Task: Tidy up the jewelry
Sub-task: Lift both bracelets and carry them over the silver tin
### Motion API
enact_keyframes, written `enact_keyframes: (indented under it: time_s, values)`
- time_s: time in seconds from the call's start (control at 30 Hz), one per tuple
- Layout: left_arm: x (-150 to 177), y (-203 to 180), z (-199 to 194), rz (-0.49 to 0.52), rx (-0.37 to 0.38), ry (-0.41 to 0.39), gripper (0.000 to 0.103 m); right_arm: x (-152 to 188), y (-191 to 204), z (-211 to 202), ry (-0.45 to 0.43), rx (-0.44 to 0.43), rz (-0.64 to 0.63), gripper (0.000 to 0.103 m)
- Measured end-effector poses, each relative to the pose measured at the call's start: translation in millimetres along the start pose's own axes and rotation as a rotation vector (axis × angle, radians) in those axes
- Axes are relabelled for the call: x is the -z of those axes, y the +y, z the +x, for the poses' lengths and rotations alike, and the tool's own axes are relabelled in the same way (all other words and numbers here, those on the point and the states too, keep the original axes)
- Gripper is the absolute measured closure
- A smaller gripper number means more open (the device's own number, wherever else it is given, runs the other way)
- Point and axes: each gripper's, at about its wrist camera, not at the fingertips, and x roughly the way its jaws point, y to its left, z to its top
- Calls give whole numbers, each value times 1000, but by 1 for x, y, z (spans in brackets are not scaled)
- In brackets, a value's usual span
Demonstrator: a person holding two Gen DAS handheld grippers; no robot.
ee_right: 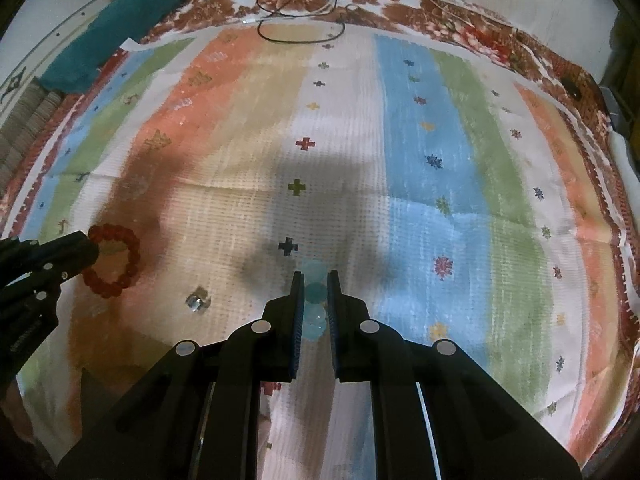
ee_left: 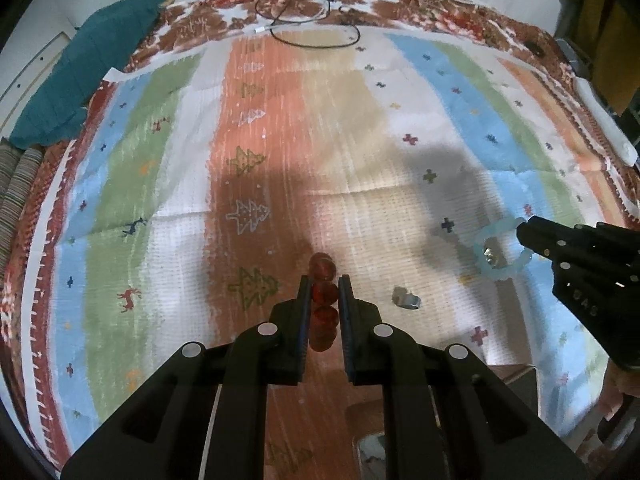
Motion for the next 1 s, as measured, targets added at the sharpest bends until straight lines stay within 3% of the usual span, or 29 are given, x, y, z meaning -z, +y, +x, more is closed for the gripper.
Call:
enact_keyframes:
  time_s: [1.0]
  values:
    - [26,-19,-69,23,76,-113,90,26,8,-77,-143,-119,16,91]
